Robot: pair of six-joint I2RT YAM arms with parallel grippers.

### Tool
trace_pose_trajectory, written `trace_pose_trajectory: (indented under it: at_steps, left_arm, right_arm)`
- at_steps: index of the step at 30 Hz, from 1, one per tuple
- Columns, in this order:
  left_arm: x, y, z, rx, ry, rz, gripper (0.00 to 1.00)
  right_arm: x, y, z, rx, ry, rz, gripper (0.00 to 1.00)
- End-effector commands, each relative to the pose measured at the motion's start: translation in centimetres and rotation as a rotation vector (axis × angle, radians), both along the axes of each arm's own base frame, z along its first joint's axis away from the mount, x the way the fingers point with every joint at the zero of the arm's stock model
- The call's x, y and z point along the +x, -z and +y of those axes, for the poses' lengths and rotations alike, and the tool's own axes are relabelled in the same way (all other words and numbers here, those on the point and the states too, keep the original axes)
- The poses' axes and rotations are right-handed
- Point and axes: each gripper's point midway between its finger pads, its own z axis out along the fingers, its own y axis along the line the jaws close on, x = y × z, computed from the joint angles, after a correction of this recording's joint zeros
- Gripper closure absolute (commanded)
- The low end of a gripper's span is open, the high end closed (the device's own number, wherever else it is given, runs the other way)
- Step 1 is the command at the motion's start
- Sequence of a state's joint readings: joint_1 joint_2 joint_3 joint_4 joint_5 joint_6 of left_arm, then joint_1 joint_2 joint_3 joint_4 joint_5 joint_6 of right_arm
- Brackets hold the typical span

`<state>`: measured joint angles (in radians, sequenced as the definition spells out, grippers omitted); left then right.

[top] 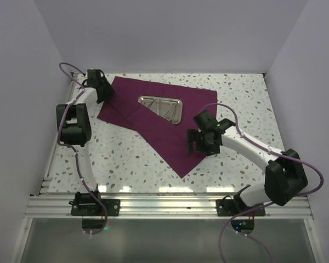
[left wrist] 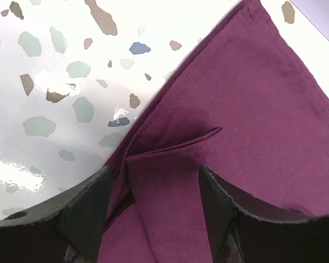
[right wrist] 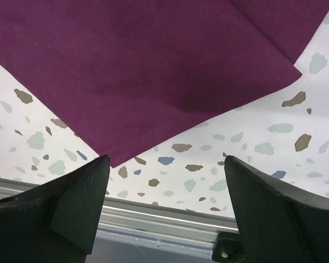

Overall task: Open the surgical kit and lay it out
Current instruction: Open the surgical kit at the center of the board.

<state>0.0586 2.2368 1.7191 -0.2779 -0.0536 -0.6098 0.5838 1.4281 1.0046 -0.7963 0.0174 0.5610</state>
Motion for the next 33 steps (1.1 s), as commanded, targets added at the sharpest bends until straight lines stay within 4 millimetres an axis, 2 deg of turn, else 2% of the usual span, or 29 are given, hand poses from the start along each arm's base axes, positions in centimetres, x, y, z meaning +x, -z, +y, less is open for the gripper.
trace_pose_trajectory:
  at_steps: [1,12,16,22,24,25,26,27,29,33]
  left_arm:
    - [0.8,-0.5,-0.1,-0.031,-0.001,-0.03,0.33]
    - [1.2,0.0,-0.6,-0.063,-0.001,-0.046,0.35]
    - [1.4,0.3,-0.6,-0.066,-0.005,-0.045,0.4]
    - [2.1,-1.1,-0.5,-0.058,0.002,-0.067,0.61]
    - [2.6,-2.1,-0.4,-0.047,0.012,-0.078,0.72]
    - [2.7,-2.3,-0.4,-0.044,0.013,-0.075,0.81]
    - [2.5,-2.3,-0.3,-0.038,0.014,-0.061,0.85]
    - [2.8,-3.2,-0.3,-0.033,0.015,-0.076,0.87]
    - [2.8,-3.6,-0.3,-0.028,0.031,-0.073,0.94]
    - [3.2,-5.5,-1.1,-0.043,0.086,-0.082,0.95]
  right_arm:
    - [1.5,-1.2,0.6,0.004,0.003,-0.053,0.11]
    - [1.6,-0.9,0.5,-0.01,-0.003,-0.047,0.12]
    - [1.8,-0.8,0.7,-0.006,-0.008,-0.045,0.12]
    - [1.9,-0.6,0.8,-0.01,-0.011,-0.038,0.14]
    - [2.0,-0.6,1.0,-0.007,-0.014,-0.04,0.14]
    - [1.9,-0.5,0.9,-0.009,-0.014,-0.037,0.14]
    - [2.0,-0.5,1.0,-0.008,-0.013,-0.036,0.14]
    - [1.9,-0.4,1.0,-0.008,-0.015,-0.034,0.15]
    - [2.0,-0.4,1.1,-0.006,-0.014,-0.033,0.15]
    - [2.0,-0.4,1.1,-0.001,-0.019,-0.038,0.15]
